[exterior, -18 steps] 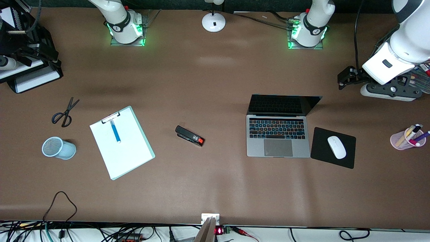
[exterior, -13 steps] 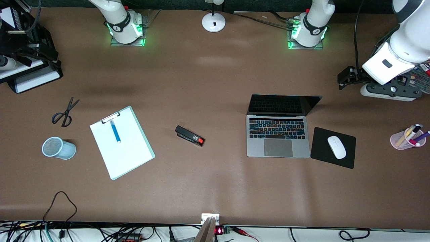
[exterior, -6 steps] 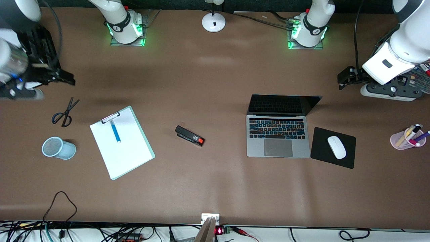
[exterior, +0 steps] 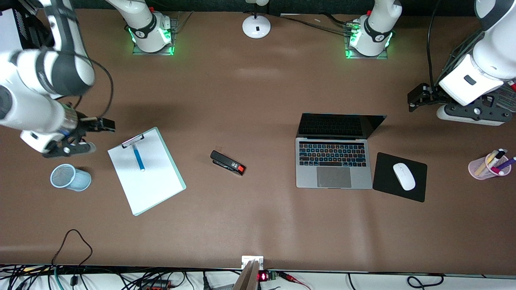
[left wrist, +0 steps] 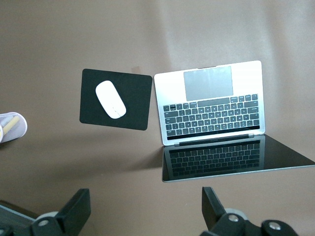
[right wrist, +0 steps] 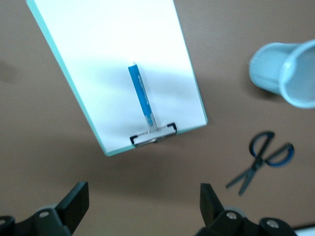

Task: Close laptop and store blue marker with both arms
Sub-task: 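Reach the right gripper to the blue marker on the clipboard and grasp it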

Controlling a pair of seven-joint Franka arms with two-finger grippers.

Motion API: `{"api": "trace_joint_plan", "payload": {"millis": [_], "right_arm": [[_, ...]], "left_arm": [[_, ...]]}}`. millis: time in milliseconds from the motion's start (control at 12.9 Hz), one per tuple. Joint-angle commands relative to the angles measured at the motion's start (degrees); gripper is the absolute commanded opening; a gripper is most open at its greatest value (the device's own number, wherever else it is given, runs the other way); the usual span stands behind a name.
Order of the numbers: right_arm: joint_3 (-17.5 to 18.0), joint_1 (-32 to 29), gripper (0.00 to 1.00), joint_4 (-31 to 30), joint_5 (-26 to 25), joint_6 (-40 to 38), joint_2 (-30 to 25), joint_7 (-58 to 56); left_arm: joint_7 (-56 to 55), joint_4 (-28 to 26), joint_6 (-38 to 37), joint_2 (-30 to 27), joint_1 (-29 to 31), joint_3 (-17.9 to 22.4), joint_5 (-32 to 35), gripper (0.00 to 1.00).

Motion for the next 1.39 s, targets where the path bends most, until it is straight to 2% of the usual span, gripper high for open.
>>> {"api": "trace_joint_plan", "payload": {"millis": [0, 155, 232, 465, 542, 697, 775, 852, 1085, 1317], "right_arm": [[0.1, 0.01, 0.96, 0.17, -0.01, 5.0, 5.05, -4.87], [0.27, 0.53, 0.81, 0.26, -0.1, 8.17, 8.31, -7.33], [0.27, 1.14, 0.76, 0.26, -0.1, 9.84, 9.72, -8.65], [0.97, 1.5, 0.68, 0.26, -0.1, 13.97, 13.15, -9.01], [1.06, 1.5, 0.65, 0.35, -0.1, 15.21, 14.29, -9.01], [1.5, 1.5, 0.58, 0.52, -0.27, 17.76, 15.96, -9.53], [1.76, 1.5, 0.56, 0.61, -0.19, 18.9, 16.49, -10.67], [1.77, 1.5, 0.56, 0.61, -0.18, 19.96, 17.11, -10.86], [1.68, 1.33, 0.52, 0.7, -0.18, 21.45, 18.16, -12.18], [1.68, 1.33, 0.5, 0.87, -0.27, 23.3, 19.48, -12.18]], "left_arm": [[0.4, 2.29, -0.7, 1.45, 0.22, 0.03, -0.79, 1.0], [0.4, 2.29, -0.79, 1.8, 0.22, 0.03, -0.79, 1.0], [0.4, 2.29, -0.79, 2.32, 0.14, 0.03, -0.79, 1.0], [0.84, 2.2, -0.79, 3.73, 0.22, 0.03, -0.79, 1.0], [0.93, 2.29, -0.7, 4.17, 0.22, 0.03, -0.7, 0.96], [0.75, 2.38, -0.7, 4.26, 0.14, 0.12, -0.88, 0.59], [0.67, 2.38, -0.87, 4.35, 0.14, 0.21, -0.88, 0.33], [0.58, 2.38, -0.96, 4.43, 0.05, 0.12, -0.88, 0.17], [0.66, 2.38, -2.37, 4.43, 0.14, 0.03, -1.14, 0.0], [0.14, 2.2, -5.35, 4.43, 0.31, 0.03, -5.0, 0.0]]}}
